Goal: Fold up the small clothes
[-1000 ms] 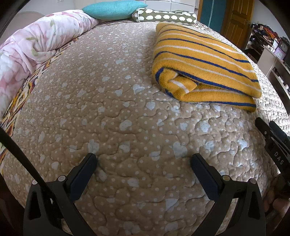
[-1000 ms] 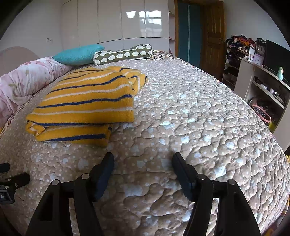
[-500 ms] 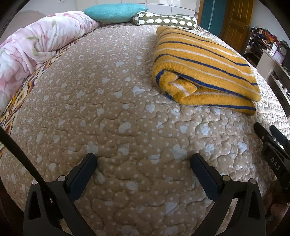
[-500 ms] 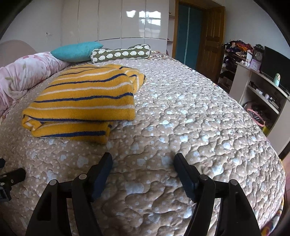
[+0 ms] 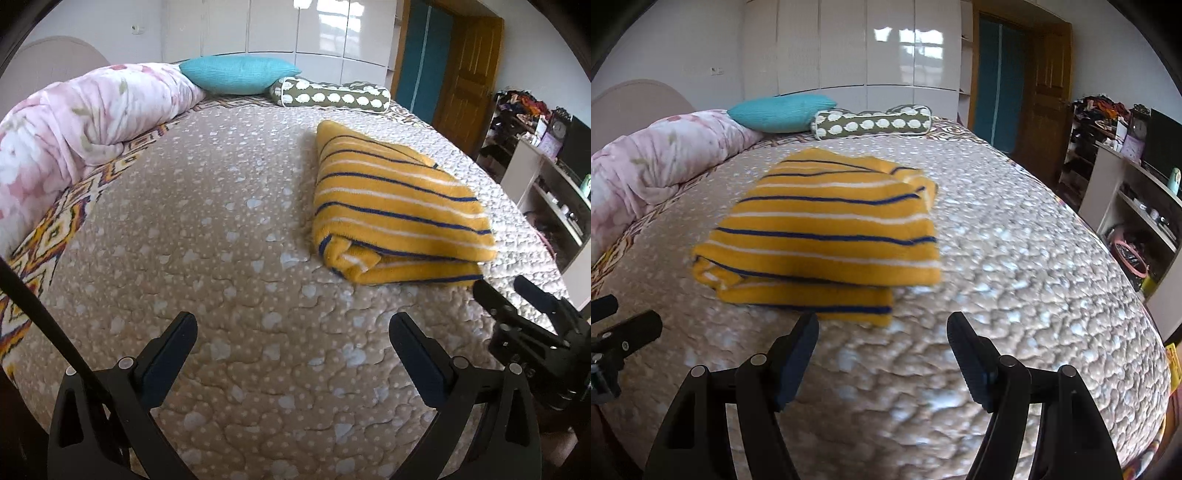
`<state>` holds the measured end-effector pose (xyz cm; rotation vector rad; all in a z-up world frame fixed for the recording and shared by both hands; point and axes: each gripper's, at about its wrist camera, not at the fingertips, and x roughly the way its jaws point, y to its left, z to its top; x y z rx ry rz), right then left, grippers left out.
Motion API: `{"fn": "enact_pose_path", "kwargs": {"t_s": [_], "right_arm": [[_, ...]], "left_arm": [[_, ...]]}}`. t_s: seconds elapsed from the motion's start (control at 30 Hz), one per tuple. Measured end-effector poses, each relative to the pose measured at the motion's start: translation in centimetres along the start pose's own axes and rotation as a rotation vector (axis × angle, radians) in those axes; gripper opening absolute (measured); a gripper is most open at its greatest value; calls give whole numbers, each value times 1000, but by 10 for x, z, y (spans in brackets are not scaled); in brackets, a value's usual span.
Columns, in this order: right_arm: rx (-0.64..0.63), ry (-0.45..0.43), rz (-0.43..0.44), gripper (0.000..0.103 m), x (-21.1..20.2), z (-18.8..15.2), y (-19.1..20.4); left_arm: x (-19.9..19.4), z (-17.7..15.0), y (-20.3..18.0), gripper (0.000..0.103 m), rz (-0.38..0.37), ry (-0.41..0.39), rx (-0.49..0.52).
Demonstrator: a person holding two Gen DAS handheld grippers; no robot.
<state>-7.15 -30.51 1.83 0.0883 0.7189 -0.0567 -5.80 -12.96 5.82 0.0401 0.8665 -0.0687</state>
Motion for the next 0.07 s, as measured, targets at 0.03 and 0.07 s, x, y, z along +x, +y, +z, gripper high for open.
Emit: {"fn": "enact_pose_path", "kwargs": {"t_s": [0.03, 0.07], "right_arm": [[-2, 4, 2, 76, 1, 2, 3], [-4, 13, 8, 76, 3, 5, 4]], "left_arm": [[-1, 0, 4, 103, 1, 4, -5], [0, 1, 10, 103, 1, 10, -15]]}}
